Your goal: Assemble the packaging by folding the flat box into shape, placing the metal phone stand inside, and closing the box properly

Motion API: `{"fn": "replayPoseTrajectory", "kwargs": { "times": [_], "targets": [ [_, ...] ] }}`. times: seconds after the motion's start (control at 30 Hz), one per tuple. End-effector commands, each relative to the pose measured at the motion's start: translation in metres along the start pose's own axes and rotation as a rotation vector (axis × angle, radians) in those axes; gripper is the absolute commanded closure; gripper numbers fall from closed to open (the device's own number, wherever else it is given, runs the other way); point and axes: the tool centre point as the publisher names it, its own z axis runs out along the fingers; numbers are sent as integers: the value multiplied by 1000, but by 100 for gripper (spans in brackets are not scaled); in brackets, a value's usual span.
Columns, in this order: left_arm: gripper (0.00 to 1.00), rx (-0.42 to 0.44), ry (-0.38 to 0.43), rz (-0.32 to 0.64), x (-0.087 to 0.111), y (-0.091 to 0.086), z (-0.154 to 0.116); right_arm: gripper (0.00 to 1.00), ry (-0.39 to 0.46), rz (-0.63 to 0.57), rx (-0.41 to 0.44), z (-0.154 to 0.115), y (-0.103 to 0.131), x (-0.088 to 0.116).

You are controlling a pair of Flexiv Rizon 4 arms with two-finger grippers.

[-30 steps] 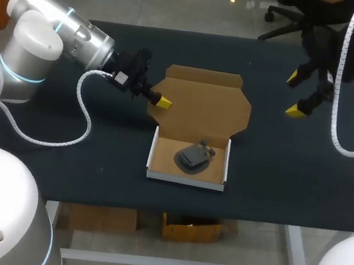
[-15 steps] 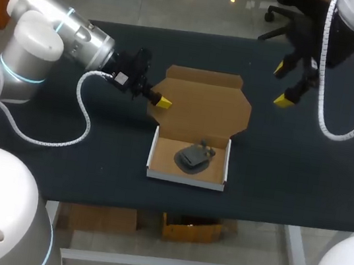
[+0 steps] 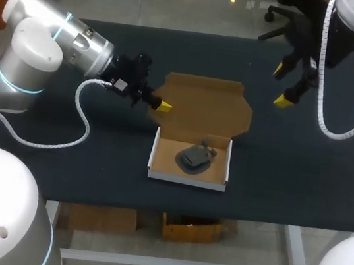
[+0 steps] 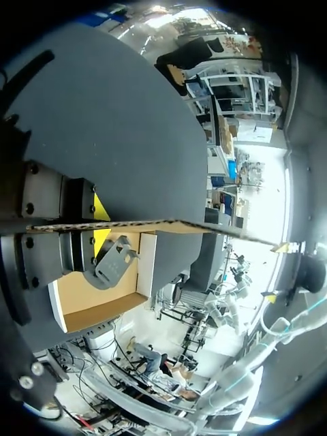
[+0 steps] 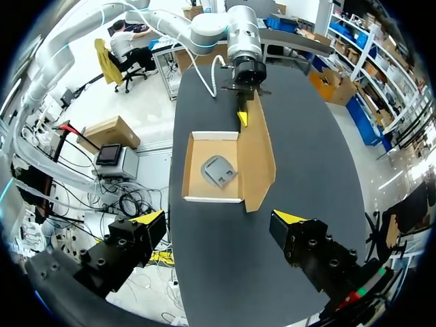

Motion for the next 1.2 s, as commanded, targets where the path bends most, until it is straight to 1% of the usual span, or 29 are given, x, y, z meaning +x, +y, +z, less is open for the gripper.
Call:
{"fn": "replayPoseTrajectory", "kwargs": {
  "times": [0.03,0.2,0.53,1.2],
  "targets": [
    [100,-10,-22,4,6,2,6,0,9,-2,4,1,2,-1],
    [100,-15,-59,25,10,1,5,0,13,-7,5,0,4,-2],
    [100,-9,-94,43,16,0,4,0,16,-19,5,1,8,-4],
    [100,-11,-104,73,20,-2,1,0,17,-28,3,0,10,-6]
  ]
}}
